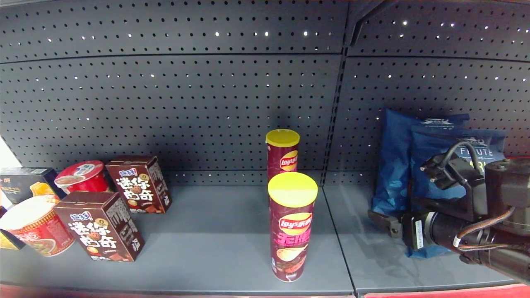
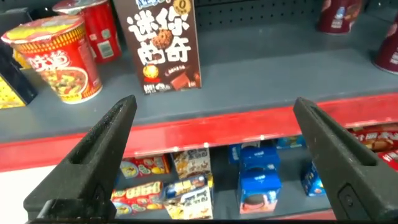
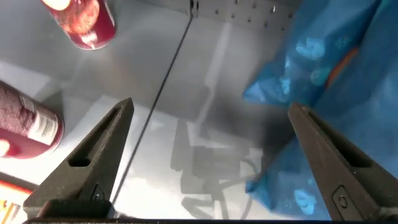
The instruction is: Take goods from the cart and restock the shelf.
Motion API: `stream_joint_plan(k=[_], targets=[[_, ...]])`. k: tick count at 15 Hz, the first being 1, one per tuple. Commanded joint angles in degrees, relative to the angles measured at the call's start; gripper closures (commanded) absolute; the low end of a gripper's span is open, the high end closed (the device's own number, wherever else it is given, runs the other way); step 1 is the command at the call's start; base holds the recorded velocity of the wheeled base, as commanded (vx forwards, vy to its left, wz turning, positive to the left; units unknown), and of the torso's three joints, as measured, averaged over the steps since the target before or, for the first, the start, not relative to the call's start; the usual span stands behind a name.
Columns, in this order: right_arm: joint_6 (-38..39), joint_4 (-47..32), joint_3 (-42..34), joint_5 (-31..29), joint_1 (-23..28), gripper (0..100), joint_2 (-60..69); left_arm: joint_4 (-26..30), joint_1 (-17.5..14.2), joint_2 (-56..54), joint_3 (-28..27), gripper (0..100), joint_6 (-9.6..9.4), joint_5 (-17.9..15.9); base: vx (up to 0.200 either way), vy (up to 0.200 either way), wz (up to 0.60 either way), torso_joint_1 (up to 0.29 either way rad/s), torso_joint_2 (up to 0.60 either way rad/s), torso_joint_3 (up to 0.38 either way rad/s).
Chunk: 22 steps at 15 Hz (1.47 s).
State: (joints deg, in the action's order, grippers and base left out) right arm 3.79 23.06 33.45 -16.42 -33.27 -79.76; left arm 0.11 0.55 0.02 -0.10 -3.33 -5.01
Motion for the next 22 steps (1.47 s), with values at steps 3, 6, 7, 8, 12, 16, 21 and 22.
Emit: stream_joint_plan(k=[3,6,7,8,12,16,21,22], targets=[[0.0,0.8,-0.3,0.1,0.0,0,0.3,0.0,0.0,0.0,0.0,0,-0.1,-0.1,0.0,0.0,0.0,0.0,0.0,0.0],[0.0,0.8,-0.1,0.1,0.0,0,0.0,0.0,0.0,0.0,0.0,0,-0.01,0.0,0.0,0.0,0.0,0.0,0.0,0.0],[-0.1,1.1,-0.2,0.1,0.0,0,0.0,0.1,0.0,0.0,-0.1,0,0.08,0.1,0.0,0.0,0.0,0.0,0.0,0.0],[-0.2,1.8,-0.2,0.0,0.0,0,0.0,0.0,0.0,0.0,0.0,0,0.08,0.1,0.0,0.0,0.0,0.0,0.0,0.0],[-1.0,4.4,-1.9,0.3,0.8,0,0.7,0.0,0.0,0.0,0.0,0,0.08,0.1,0.0,0.0,0.0,0.0,0.0,0.0],[-1.3,6.1,-2.5,1.1,0.8,0,9.5,0.0,0.0,0.0,0.0,0,0.08,0.1,0.0,0.0,0.0,0.0,0.0,0.0],[-1.9,3.7,-6.7,1.5,6.5,0,27.4,0.1,0.0,0.0,0.0,0,-0.1,0.1,0.0,0.0,0.0,0.0,0.0,0.0],[-1.9,1.5,-7.6,1.1,10.6,0,31.2,0.1,0.0,0.0,0.0,0,-0.19,0.0,0.0,0.0,0.0,0.0,0.0,0.0]])
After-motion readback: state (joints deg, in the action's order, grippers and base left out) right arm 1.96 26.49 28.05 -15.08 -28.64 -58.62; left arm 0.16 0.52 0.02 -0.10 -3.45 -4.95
